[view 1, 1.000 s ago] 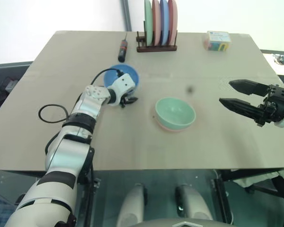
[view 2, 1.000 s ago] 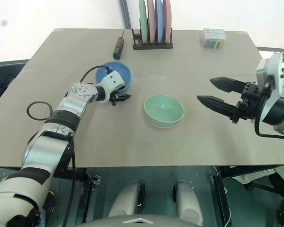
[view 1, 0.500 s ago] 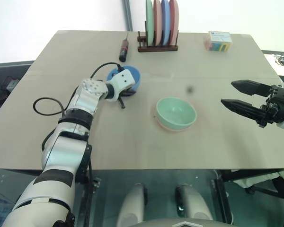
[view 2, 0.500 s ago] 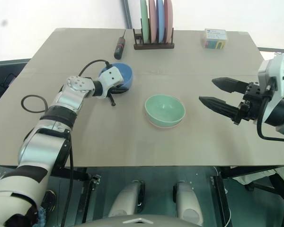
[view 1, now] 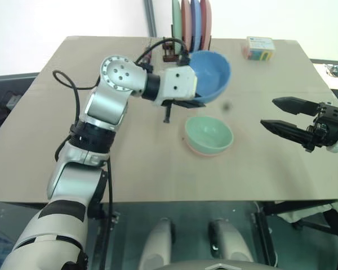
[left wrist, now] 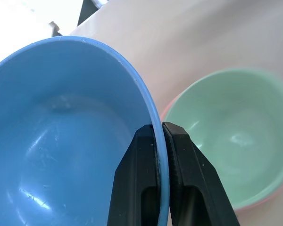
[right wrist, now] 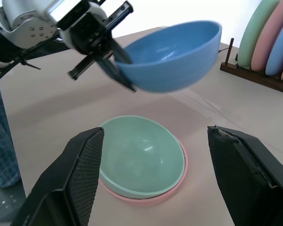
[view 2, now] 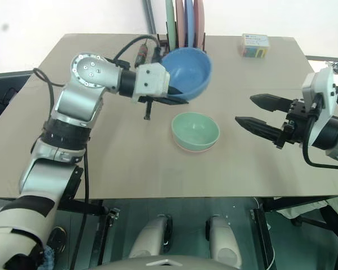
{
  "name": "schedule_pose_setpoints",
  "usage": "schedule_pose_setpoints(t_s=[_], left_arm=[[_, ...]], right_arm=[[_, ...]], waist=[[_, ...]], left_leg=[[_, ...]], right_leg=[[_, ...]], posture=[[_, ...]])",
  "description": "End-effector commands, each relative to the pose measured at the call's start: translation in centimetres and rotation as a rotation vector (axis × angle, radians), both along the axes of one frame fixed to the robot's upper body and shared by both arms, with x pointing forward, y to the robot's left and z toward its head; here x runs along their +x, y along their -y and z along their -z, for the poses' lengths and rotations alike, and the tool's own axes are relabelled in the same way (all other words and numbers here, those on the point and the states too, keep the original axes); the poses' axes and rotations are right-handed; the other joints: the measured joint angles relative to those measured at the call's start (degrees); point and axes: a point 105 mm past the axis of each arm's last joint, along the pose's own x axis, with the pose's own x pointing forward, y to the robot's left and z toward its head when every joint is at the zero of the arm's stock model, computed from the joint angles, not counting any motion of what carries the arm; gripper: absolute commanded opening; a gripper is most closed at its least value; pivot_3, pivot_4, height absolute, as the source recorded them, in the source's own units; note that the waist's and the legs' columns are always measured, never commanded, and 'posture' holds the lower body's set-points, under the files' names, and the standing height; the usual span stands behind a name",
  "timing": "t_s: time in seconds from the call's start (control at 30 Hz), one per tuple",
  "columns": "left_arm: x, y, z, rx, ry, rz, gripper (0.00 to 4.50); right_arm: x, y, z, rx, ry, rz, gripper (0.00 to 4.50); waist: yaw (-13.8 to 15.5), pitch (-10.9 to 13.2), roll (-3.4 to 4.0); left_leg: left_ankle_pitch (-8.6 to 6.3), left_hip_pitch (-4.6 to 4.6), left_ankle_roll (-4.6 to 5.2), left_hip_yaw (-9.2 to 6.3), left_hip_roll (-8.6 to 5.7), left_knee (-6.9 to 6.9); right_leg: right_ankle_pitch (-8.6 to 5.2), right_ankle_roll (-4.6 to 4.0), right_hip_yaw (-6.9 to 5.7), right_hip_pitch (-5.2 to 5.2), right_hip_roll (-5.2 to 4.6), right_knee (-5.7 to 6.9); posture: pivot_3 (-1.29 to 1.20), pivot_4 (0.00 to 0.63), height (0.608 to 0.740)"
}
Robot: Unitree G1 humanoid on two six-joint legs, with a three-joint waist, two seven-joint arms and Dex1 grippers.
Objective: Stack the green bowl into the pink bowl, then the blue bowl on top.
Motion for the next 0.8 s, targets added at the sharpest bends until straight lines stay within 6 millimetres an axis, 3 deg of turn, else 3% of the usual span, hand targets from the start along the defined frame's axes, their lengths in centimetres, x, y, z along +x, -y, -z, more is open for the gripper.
schedule_pose_setpoints(t_s=[0.03,0.27,0.3,0.4,0.43,0.5,0.63,0.7,0.8], left_arm=[[-2.6,0.4,0.2,0.035,-0.077,0.102,0.02],[-3.1,1.1,0.2,-0.016,-0.098,0.158,0.02],[-3.0,1.0,0.2,-0.018,-0.098,0.155,0.82],[-2.5,0.8,0.0,-0.05,-0.081,0.14,1.55],[-2.1,1.0,-0.6,-0.109,-0.059,0.129,2.07],[-1.4,0.9,-1.7,-0.252,-0.073,0.088,2.51],[-0.6,-1.1,-2.0,-0.429,-0.169,-0.032,4.09],[-0.2,-3.1,-1.2,-0.464,-0.202,-0.136,4.43],[-0.3,-6.4,0.0,-0.539,-0.25,-0.291,4.43]], right_arm=[[-0.5,-0.1,-0.6,-0.012,0.042,-0.005,3.65],[-0.6,-0.1,-0.4,-0.012,0.042,0.0,3.65],[-0.6,-0.1,-0.4,-0.012,0.043,0.0,3.65],[-0.7,0.0,-0.4,-0.015,0.043,0.001,3.65],[-0.6,0.0,-0.4,-0.018,0.041,0.005,3.65],[-0.5,0.2,-0.1,-0.033,0.032,0.018,3.65],[-0.2,0.7,0.4,-0.059,0.016,0.046,3.65],[-0.1,1.1,0.6,-0.061,0.007,0.055,3.65],[0.0,2.0,1.2,-0.062,-0.007,0.078,3.65]], waist=[[0.01,0.0,0.0],[0.22,0.0,0.0],[0.2,0.0,0.0],[0.15,0.0,0.0],[0.16,0.0,0.0],[0.2,0.0,0.0],[-0.05,-0.01,0.01],[-0.31,-0.01,0.02],[-0.29,-0.01,0.02]], left_leg=[[0.0,0.0,0.0,0.0,0.0,0.01],[0.0,-0.03,0.0,-0.02,0.0,0.13],[0.0,-0.03,0.0,-0.02,0.0,0.13],[0.0,-0.02,0.0,-0.02,0.0,0.12],[0.0,-0.01,0.01,-0.02,0.0,0.12],[0.0,-0.01,0.01,-0.02,0.0,0.13],[0.0,0.0,0.01,-0.03,0.01,0.15],[0.0,0.05,0.01,0.0,0.01,0.13],[0.0,0.1,0.01,0.01,0.03,0.08]], right_leg=[[0.0,0.0,0.0,0.0,0.0,0.02],[0.0,0.01,-0.02,0.04,0.0,0.02],[0.0,0.01,-0.02,0.04,0.0,0.01],[0.0,0.0,-0.02,0.03,0.01,0.02],[0.0,0.0,-0.02,0.04,0.01,0.02],[0.0,0.0,-0.02,0.04,0.01,0.03],[0.0,0.01,-0.02,0.06,0.01,0.03],[0.0,0.01,0.01,0.06,0.01,0.05],[0.0,0.0,0.02,0.08,0.03,0.06]], posture=[[0.0,0.15,0.74],[0.0,0.15,0.74],[0.0,0.15,0.74],[0.0,0.15,0.74],[0.0,0.15,0.74],[0.0,0.15,0.74],[0.0,0.15,0.74],[0.0,0.15,0.74],[0.0,0.15,0.74]])
